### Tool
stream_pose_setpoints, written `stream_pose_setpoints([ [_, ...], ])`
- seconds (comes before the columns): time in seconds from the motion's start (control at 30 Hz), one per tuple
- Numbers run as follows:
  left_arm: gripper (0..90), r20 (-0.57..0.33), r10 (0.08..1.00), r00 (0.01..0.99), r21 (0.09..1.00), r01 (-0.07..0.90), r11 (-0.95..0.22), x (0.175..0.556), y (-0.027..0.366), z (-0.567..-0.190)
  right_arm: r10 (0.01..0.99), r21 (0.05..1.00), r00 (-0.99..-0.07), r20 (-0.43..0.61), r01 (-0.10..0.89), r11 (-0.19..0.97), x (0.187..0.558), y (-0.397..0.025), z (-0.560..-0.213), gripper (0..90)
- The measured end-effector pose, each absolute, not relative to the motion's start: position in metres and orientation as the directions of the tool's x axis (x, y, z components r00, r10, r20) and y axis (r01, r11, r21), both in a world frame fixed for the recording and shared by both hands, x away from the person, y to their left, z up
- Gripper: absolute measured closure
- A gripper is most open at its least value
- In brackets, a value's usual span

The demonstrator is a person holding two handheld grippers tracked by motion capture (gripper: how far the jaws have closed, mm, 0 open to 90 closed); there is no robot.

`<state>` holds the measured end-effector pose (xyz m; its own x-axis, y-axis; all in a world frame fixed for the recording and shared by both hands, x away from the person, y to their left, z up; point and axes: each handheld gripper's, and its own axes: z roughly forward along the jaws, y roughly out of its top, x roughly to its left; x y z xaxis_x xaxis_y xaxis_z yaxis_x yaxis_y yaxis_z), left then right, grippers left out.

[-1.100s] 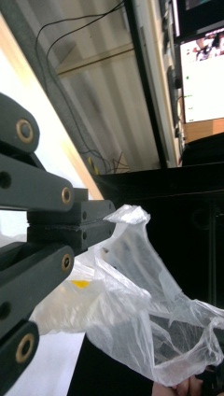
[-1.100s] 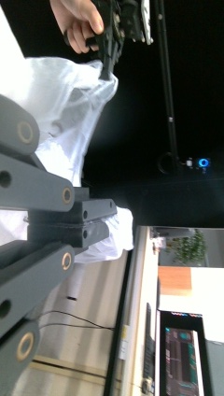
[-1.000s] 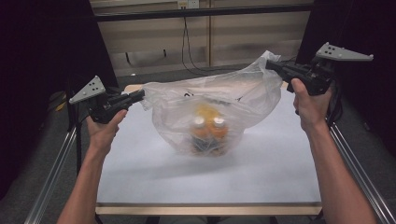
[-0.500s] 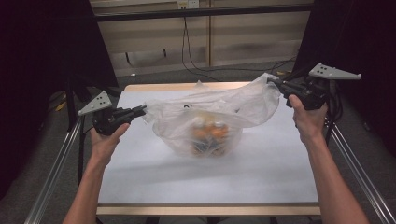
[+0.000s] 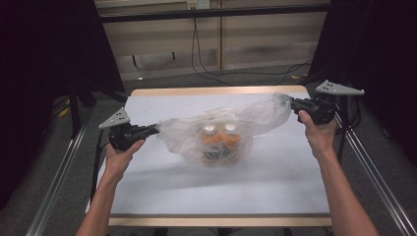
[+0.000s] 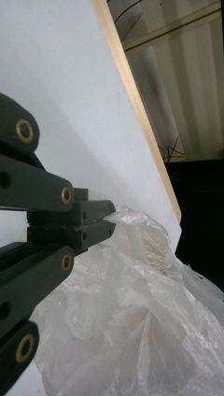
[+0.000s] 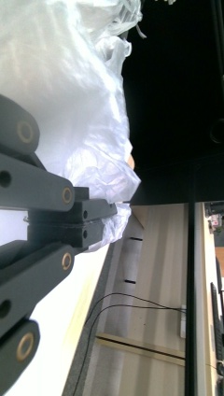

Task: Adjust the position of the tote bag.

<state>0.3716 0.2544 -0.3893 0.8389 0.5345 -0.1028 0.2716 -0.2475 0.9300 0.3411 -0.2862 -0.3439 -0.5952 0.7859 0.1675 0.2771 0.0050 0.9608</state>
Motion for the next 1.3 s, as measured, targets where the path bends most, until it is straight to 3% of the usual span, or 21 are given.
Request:
stream_pose_setpoints([
  [0.43, 90.0, -0.138, 0.510, 0.849, 0.899, 0.323, -0.294, 0.373, 0.250, -0.413, 0.771, 0.948, -0.598, 0.219, 0.318, -0.023, 0.328, -0.290, -0.389, 90.0],
  [0.5, 90.0, -0.144, 0.510, 0.848, 0.894, 0.332, -0.300, 0.375, 0.250, -0.418, 0.786, 0.938, -0.583, 0.203, 0.347, 0.014, 0.332, -0.289, -0.397, 90.0],
  [1.3, 90.0, -0.145, 0.515, 0.845, 0.834, 0.384, -0.397, 0.386, 0.242, -0.449, 0.806, 0.884, -0.554, 0.210, 0.460, 0.086, 0.346, -0.292, -0.437, 90.0],
])
